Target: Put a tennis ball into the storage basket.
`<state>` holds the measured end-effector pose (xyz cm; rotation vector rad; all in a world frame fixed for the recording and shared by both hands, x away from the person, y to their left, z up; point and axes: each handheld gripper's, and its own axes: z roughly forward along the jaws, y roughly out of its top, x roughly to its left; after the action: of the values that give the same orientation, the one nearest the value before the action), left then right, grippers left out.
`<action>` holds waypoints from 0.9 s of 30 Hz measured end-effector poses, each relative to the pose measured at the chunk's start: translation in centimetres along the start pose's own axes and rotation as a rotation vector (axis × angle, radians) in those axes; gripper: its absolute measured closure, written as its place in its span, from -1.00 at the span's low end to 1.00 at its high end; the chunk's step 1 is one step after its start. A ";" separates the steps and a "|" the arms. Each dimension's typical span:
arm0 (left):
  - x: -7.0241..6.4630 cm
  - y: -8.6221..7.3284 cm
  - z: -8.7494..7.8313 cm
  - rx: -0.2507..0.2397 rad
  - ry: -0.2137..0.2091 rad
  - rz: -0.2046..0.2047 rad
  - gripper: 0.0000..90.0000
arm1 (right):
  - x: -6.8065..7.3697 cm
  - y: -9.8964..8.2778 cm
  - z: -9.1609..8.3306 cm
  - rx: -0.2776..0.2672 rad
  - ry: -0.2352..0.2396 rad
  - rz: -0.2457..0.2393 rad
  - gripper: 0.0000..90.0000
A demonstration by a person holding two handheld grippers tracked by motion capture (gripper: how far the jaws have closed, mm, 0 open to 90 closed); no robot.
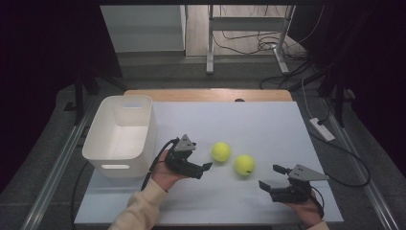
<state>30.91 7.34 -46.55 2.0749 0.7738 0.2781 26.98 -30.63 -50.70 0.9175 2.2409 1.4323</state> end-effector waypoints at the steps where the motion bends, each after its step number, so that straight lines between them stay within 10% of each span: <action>1: 0.0 0.0 0.0 0.000 0.000 0.000 -0.81 | 0.0 0.0 0.0 0.000 0.000 0.000 -0.70; 27: 0.1 1.9 2.2 -0.016 -0.044 -0.011 -0.81 | 0.1 -0.1 0.0 0.007 -0.012 -0.002 -0.70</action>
<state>32.81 5.19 -46.34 2.0541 0.7538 0.2308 26.87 -30.60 -50.76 0.9230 2.2385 1.4154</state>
